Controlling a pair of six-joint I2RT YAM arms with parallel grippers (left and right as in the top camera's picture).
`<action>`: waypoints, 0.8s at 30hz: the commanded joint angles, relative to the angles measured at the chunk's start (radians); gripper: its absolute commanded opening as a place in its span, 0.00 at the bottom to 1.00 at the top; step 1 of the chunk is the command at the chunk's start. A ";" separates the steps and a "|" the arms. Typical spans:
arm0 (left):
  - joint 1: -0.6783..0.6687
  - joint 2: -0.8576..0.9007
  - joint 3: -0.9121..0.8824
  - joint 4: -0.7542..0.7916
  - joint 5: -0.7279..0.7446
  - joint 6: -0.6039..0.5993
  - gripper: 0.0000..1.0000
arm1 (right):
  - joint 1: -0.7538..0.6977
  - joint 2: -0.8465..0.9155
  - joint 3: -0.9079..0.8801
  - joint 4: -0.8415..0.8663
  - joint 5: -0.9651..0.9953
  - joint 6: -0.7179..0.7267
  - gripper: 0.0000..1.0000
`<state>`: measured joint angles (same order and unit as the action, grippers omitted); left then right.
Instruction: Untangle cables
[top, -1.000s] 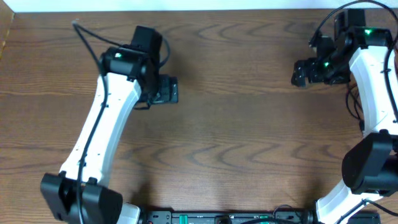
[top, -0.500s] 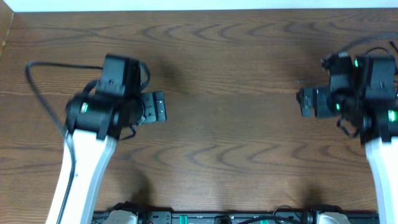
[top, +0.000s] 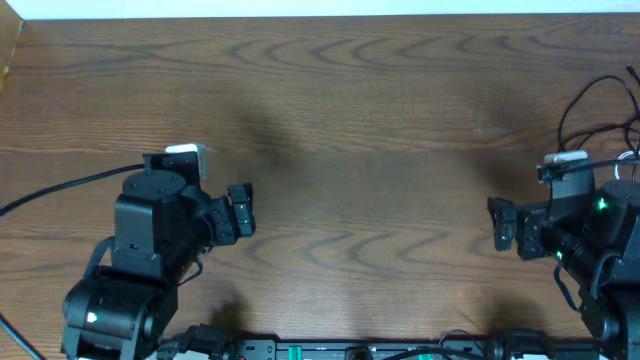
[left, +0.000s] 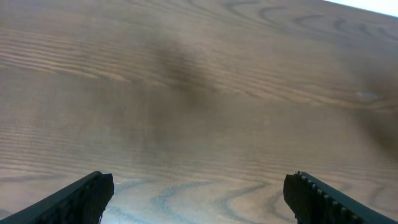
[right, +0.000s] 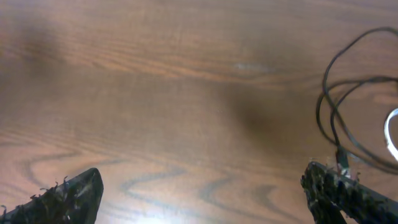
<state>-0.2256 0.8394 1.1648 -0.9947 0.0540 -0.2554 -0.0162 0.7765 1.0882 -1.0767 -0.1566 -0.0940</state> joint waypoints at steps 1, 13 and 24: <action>-0.003 0.002 -0.005 0.001 -0.001 -0.002 0.93 | 0.005 0.002 -0.010 -0.034 0.005 0.011 0.99; -0.003 0.017 -0.005 0.001 -0.001 -0.002 0.93 | 0.005 0.002 -0.010 -0.102 0.006 0.011 0.99; -0.003 0.017 -0.005 0.001 -0.001 -0.002 0.92 | 0.011 -0.143 -0.084 0.223 0.008 0.009 0.99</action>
<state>-0.2256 0.8566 1.1641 -0.9939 0.0540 -0.2584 -0.0158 0.6937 1.0424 -0.9195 -0.1513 -0.0891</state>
